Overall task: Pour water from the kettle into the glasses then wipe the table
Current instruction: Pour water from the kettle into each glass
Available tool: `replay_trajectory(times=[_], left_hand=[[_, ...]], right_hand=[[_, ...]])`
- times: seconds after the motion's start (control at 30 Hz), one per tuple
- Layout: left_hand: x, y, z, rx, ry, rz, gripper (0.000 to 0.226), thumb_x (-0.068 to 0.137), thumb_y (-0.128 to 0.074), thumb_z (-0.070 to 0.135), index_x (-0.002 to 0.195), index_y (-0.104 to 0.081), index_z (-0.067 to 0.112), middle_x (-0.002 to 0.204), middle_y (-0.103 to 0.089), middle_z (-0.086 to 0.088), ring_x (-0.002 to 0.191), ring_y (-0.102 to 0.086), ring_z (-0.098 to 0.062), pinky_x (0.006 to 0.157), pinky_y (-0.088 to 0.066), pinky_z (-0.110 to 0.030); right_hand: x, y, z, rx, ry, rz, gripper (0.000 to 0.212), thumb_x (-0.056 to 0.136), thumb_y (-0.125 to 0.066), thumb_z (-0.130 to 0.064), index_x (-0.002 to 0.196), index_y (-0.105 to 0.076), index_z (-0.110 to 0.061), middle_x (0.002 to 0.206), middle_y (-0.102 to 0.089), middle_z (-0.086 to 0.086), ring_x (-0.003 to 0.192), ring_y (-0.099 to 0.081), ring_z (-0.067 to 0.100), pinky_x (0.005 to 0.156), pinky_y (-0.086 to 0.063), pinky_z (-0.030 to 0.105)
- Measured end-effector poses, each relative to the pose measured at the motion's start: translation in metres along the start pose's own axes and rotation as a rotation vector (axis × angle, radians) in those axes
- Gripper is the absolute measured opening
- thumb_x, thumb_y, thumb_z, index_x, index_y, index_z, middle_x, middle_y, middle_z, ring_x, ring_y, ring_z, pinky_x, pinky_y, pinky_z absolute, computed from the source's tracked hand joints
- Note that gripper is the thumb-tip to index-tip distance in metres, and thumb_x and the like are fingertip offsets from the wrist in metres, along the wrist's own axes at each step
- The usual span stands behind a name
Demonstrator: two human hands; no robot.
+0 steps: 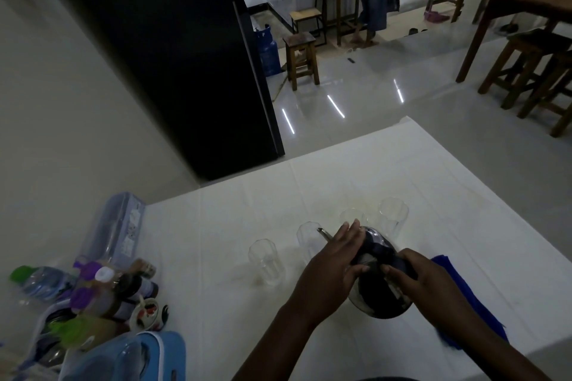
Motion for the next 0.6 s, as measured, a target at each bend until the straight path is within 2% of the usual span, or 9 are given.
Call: replay_trajectory(times=[0.13,0.4,0.5,0.6], left_hand=[[0.005,-0.004,0.010,0.061,-0.036,-0.010,0.057,0.097,-0.051,0.022,0.147,-0.024,0.018,0.156,-0.014,0.009,0.141,0.002,0.003,0.111,-0.013,-0.015],[0.025,-0.018,0.031,0.103,-0.066,-0.034,0.055,0.097,-0.050,0.021,0.146,-0.027,0.015,0.157,-0.019,0.002,0.142,-0.002,-0.003,0.111,-0.020,-0.024],[0.036,-0.024,0.037,0.089,-0.068,-0.040,0.055,0.097,-0.050,0.020,0.146,-0.027,0.014,0.157,-0.020,0.001,0.143,-0.005,-0.006,0.112,-0.021,-0.026],[0.046,-0.028,0.041,0.062,-0.061,-0.031,0.055,0.097,-0.051,0.019,0.146,-0.027,0.014,0.156,-0.022,0.000,0.143,-0.008,-0.009,0.112,-0.022,-0.028]], right_hand=[[-0.004,0.006,0.007,0.089,-0.005,0.032,0.023,0.086,-0.062,-0.020,0.066,-0.051,-0.024,0.055,-0.054,-0.003,0.049,-0.052,-0.003,0.045,-0.036,0.014],[-0.008,0.032,0.016,0.121,-0.006,0.087,0.028,0.086,-0.061,-0.015,0.064,-0.049,-0.027,0.056,-0.054,-0.005,0.052,-0.053,-0.001,0.045,-0.040,0.006],[-0.005,0.044,0.021,0.094,-0.009,0.092,0.026,0.086,-0.061,-0.017,0.066,-0.049,-0.029,0.060,-0.057,-0.005,0.058,-0.053,0.001,0.047,-0.039,0.014],[0.002,0.054,0.028,0.042,-0.012,0.085,0.021,0.086,-0.061,-0.020,0.068,-0.051,-0.026,0.064,-0.059,-0.001,0.063,-0.056,0.011,0.052,-0.041,0.025]])
Point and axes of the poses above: each hand's wrist, its own x-axis towards the middle knuckle, its own y-axis out of the back of the hand, z = x × y, the point moved 8 cm from there along x, towards the middle knuckle
